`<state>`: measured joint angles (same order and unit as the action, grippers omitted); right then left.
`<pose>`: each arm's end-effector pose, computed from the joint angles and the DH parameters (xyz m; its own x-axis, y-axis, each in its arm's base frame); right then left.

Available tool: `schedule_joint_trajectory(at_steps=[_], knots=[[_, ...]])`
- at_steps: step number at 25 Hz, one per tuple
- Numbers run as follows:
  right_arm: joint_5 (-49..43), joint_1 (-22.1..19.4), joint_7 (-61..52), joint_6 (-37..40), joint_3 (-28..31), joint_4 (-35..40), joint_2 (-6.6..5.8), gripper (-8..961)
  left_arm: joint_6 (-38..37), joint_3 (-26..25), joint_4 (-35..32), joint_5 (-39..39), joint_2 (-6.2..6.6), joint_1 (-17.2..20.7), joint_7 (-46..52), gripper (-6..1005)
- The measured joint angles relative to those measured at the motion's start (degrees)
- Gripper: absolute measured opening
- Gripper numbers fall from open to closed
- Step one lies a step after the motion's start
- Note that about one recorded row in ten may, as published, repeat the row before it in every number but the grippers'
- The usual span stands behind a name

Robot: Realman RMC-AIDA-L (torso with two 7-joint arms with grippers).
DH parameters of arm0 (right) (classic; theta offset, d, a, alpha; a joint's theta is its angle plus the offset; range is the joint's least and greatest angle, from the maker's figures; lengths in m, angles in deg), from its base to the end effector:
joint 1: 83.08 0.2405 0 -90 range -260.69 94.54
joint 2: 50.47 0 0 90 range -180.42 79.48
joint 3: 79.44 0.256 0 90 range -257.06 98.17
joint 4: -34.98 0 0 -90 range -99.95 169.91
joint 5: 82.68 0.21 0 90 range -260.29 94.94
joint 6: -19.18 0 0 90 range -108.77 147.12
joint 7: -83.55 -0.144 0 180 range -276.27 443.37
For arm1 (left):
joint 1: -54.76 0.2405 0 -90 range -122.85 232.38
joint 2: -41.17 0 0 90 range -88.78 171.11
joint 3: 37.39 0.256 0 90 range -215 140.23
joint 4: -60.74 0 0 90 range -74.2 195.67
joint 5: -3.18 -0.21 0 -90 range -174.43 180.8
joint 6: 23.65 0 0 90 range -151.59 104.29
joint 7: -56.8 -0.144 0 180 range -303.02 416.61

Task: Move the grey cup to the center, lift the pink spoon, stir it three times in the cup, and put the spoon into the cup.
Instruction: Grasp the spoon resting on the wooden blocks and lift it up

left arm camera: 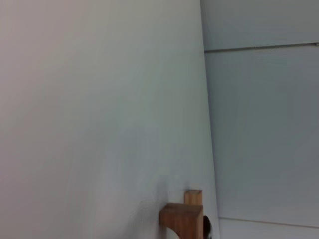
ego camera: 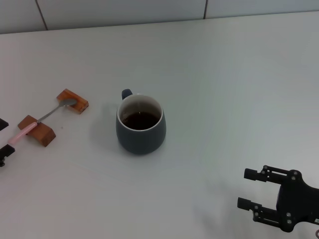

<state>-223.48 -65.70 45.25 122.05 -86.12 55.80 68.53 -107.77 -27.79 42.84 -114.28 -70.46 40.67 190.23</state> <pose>0.3373 0.1932 -0.0254 0.7891 -0.1648 -0.5917 -0.3579 -0.9063 -0.2249 -0.4058 0.2321 0.0458 -0.5840 0.5704 0.5776 0.7925 0.2465 0.5579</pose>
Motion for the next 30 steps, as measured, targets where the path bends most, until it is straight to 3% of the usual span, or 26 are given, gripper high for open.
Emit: schedule_joint_trajectory(at_steps=[13,30], knots=[[0.07,-0.03,-0.64,0.49,0.00,0.01,0.09,660,1.62,0.89,1.57,-0.39,-0.32,-2.63,-0.23,782],[0.42,0.25,-0.64,0.56,0.00,0.01,0.09,660,4.67,1.21,2.43,-0.99,-0.64,-3.43,-0.89,779]])
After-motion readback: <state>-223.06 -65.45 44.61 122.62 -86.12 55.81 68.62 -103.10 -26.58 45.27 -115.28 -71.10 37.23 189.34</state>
